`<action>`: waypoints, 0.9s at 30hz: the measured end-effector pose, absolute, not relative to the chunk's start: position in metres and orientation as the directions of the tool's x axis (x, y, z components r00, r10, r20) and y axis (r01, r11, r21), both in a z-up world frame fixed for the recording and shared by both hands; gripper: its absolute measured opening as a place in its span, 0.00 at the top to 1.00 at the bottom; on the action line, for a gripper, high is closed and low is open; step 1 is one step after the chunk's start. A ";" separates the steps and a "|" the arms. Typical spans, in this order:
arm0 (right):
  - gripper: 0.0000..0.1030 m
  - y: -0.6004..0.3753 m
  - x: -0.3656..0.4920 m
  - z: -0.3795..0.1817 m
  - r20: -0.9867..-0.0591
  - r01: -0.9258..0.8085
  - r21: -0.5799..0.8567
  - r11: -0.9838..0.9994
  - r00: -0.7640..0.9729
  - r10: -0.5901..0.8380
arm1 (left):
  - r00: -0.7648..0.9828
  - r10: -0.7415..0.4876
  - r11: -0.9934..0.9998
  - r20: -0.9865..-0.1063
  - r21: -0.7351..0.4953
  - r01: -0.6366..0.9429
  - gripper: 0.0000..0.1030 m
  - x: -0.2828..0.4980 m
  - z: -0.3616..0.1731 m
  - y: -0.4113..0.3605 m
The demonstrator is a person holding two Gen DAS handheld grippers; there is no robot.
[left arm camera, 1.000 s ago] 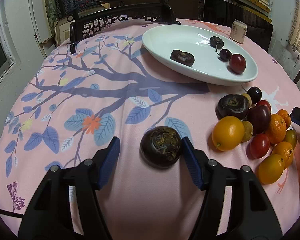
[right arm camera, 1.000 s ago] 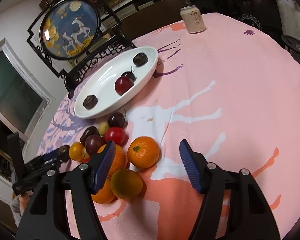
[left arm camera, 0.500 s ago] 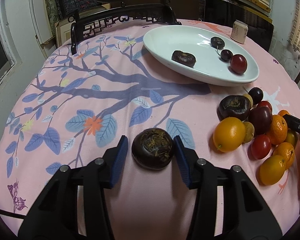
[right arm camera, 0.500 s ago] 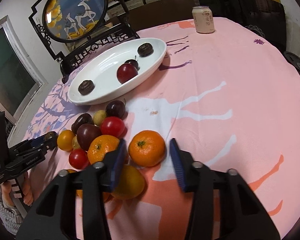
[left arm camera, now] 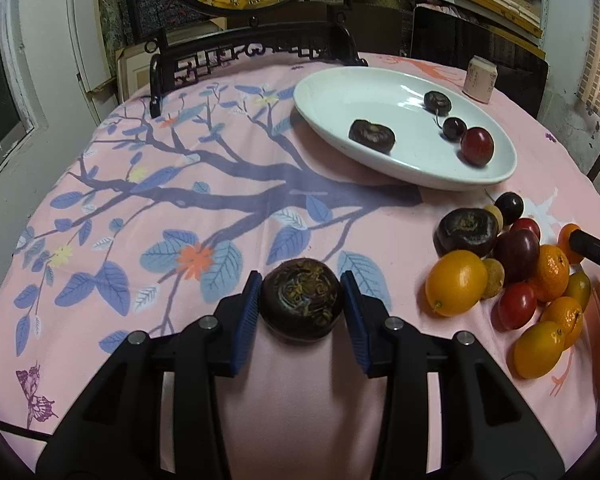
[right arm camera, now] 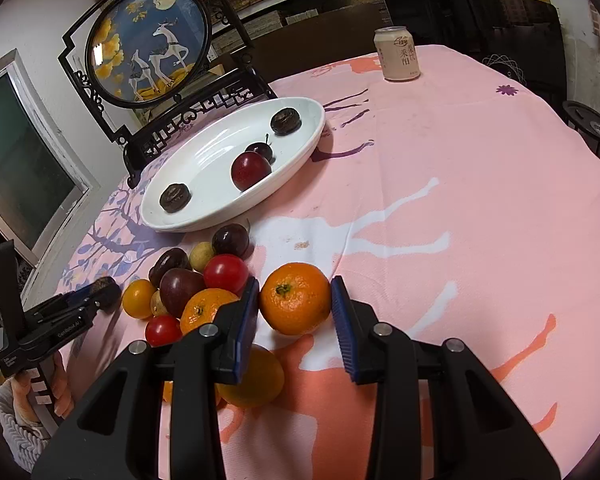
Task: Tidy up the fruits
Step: 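Carry both fruits to the white plate and open both grippers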
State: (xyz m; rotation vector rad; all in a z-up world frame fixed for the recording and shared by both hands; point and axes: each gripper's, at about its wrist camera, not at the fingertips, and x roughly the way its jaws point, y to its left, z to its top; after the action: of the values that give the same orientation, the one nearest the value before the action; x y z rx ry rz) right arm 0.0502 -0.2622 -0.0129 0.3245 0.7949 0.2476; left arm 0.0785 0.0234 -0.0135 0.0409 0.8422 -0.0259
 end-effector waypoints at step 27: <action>0.64 -0.199 0.128 0.061 -0.589 -0.246 0.311 0.918 0.708 0.389 | 0.750 0.018 0.999 -0.661 0.032 0.005 0.60 0.187 0.046 -0.005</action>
State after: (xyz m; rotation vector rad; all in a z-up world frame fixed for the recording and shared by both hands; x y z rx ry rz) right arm 0.1278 -0.1987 0.0613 0.2159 0.7003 0.3554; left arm 0.1871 -0.0048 0.0457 0.0321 0.7223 0.0070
